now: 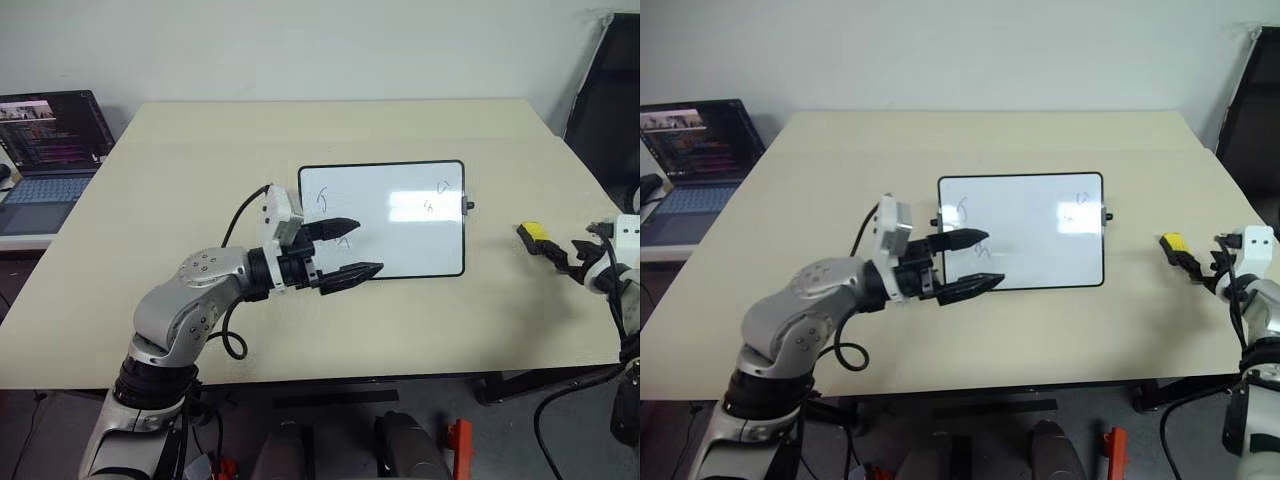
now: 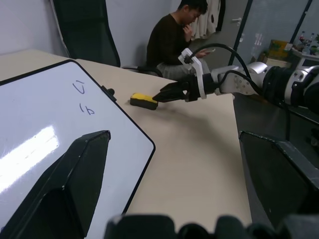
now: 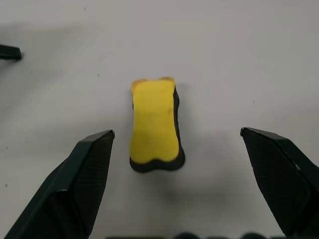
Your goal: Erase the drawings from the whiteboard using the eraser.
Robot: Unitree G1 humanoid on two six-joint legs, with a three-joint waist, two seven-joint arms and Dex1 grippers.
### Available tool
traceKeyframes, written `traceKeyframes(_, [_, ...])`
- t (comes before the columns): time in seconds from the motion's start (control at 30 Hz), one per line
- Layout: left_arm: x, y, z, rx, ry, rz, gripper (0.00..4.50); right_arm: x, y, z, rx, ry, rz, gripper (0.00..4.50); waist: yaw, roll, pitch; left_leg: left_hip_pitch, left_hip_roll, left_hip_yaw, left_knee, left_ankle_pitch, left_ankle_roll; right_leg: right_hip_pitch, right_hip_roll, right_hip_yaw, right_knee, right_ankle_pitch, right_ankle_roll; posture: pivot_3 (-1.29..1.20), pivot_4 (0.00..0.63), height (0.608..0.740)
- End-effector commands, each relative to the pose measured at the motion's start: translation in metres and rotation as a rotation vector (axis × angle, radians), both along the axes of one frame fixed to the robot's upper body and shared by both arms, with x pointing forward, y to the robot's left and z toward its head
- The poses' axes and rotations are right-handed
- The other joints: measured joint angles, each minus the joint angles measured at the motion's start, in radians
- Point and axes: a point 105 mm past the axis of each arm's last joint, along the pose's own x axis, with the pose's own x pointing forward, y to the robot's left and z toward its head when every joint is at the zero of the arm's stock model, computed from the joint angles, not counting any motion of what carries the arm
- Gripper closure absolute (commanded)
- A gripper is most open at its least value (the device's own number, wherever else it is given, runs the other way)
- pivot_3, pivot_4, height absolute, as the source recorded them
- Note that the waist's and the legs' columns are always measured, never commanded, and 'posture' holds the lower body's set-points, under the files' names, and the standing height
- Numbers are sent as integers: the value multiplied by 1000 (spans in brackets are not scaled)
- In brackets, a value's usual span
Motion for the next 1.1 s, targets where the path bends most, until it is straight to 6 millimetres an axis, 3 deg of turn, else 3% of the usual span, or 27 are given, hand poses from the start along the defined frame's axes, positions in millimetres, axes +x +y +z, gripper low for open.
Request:
traceKeyframes(0.03, [-5,0,6,-4,-31,-11,0,5,-1,13,-25,-37,5,41,3,0,0,0,0,0,0,0,0,0,0,0,0,0,0,0,150,740])
traceKeyframes(0.77, [-10,-7,-4,24,-17,-8,0,26,14,6,-45,40,-48,41,4,0,0,-1,0,0,0,0,0,0,0,0,-1,0,0,0,150,740])
traceKeyframes(0.9, [-10,-6,-4,27,-18,-5,0,26,13,2,-51,97,-67,932,3,0,0,0,0,0,0,0,0,0,0,0,-1,0,0,0,150,740])
traceKeyframes(1.1, [-10,-8,-4,28,-19,-6,0,27,13,3,-60,112,-72,3175,4,0,0,-1,0,0,0,0,0,0,0,0,-1,0,0,0,150,740])
